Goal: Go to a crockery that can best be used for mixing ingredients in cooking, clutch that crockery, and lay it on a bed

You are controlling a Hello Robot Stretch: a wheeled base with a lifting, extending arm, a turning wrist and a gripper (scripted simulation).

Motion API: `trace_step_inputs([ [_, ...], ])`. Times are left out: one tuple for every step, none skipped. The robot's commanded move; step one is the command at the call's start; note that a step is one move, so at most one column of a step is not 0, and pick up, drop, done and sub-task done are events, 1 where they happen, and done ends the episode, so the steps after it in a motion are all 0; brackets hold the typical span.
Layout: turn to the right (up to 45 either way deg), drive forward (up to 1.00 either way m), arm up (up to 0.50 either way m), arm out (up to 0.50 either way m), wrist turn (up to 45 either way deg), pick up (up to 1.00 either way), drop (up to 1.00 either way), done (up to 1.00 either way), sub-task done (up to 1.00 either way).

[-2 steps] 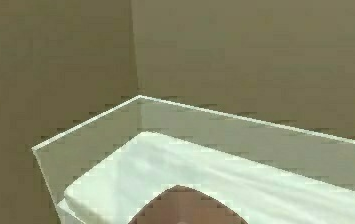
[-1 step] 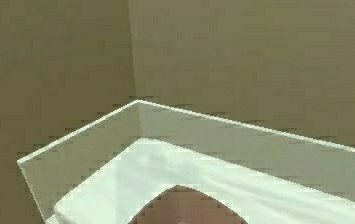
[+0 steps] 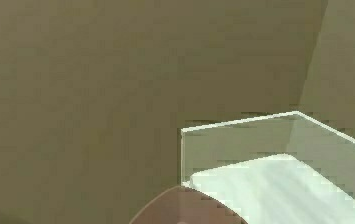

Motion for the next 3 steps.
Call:
trace_step_inputs([
  [-45.0, 0.0, 0.0, 0.0, 0.0, 0.0, 0.0, 0.0, 0.0],
  [-21.0, 0.0, 0.0, 0.0, 0.0, 0.0, 0.0, 0.0, 0.0],
  [45.0, 0.0, 0.0, 0.0, 0.0, 0.0, 0.0, 0.0, 0.0],
])
